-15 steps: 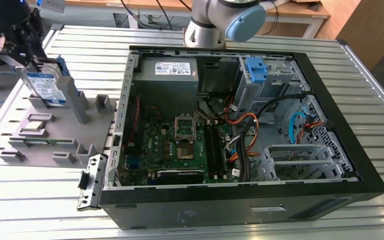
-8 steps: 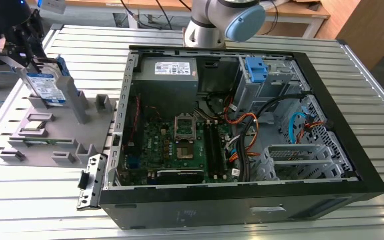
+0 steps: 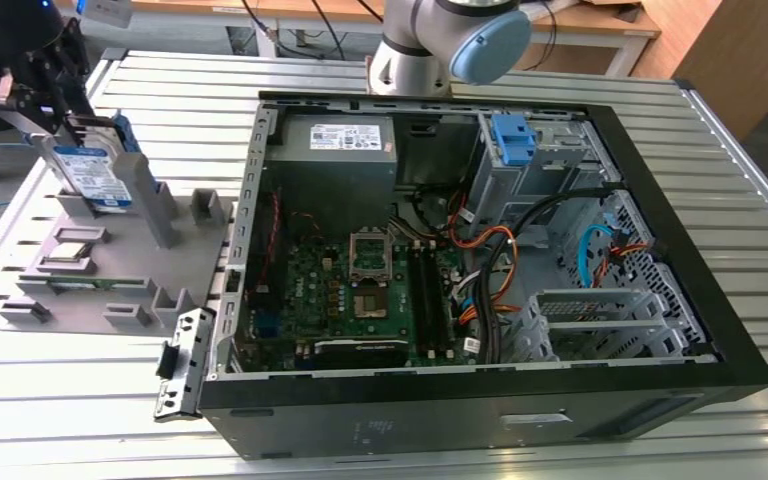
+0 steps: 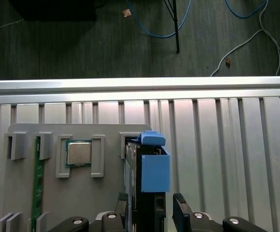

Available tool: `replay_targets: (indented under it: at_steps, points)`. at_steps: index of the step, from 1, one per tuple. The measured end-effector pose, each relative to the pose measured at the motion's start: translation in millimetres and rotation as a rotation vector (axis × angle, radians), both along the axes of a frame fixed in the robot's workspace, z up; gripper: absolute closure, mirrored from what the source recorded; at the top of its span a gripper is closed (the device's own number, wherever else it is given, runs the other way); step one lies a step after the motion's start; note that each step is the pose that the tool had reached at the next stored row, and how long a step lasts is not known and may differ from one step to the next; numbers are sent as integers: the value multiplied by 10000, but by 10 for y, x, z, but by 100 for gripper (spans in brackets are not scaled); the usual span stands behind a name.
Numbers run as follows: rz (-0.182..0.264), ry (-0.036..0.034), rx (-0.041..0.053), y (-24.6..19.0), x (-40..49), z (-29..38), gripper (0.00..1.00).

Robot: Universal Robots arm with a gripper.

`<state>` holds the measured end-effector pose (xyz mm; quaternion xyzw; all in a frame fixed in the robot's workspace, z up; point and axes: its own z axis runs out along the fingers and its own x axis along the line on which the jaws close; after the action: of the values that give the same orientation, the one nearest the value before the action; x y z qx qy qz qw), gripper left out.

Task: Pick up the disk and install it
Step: 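Pick up the disk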

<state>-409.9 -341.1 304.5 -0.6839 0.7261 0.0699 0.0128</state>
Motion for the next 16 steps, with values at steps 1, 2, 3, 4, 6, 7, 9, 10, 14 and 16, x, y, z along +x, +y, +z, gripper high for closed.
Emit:
replay_targets:
  at_steps: [1, 2, 3, 4, 6, 7, 9, 10, 14, 16]
  points:
    - [-1, -1, 1, 1, 0, -1, 51]
    - [-1, 0, 0, 1, 0, 0, 51]
    - [-2, 0, 0, 2, 0, 0, 51]
    - [-1, 0, 0, 2, 0, 0, 51]
    - [-1, 0, 0, 3, 0, 0, 52]
    - [-1, 0, 0, 3, 0, 0, 52]
    - [-1, 1, -2, 4, 0, 0, 58]
    - [-1, 1, -1, 4, 0, 0, 64]
    - [-1, 0, 0, 6, 0, 0, 64]
    - [-1, 0, 0, 8, 0, 0, 64]
